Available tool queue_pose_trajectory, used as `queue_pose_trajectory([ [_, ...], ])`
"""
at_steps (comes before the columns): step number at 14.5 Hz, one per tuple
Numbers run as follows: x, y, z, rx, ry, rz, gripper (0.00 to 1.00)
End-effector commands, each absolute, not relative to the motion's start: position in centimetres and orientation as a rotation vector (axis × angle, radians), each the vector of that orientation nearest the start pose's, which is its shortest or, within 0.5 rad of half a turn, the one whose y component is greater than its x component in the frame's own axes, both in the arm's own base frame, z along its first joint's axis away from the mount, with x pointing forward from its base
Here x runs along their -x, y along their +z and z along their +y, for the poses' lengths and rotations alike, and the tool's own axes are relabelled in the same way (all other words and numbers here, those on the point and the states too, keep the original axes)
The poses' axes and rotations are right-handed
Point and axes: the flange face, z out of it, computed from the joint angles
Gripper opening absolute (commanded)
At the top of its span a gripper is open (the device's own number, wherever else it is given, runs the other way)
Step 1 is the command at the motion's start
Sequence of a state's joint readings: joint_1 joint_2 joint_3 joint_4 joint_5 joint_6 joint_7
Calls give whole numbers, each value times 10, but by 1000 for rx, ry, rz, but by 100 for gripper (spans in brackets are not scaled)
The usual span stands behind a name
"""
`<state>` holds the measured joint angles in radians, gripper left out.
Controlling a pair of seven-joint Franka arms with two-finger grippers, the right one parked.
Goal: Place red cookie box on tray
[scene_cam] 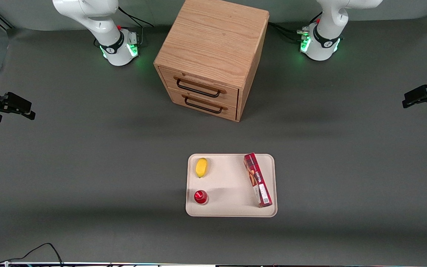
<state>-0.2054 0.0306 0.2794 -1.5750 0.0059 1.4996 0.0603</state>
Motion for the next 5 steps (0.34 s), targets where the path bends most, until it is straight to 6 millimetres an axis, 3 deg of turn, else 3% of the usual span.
queue_pose_trajectory([
  [1,-549,601,35,3164,188,-16,100],
  [3,-551,605,19,3160,182,16,100],
  [5,-551,607,18,3155,180,-35,100],
])
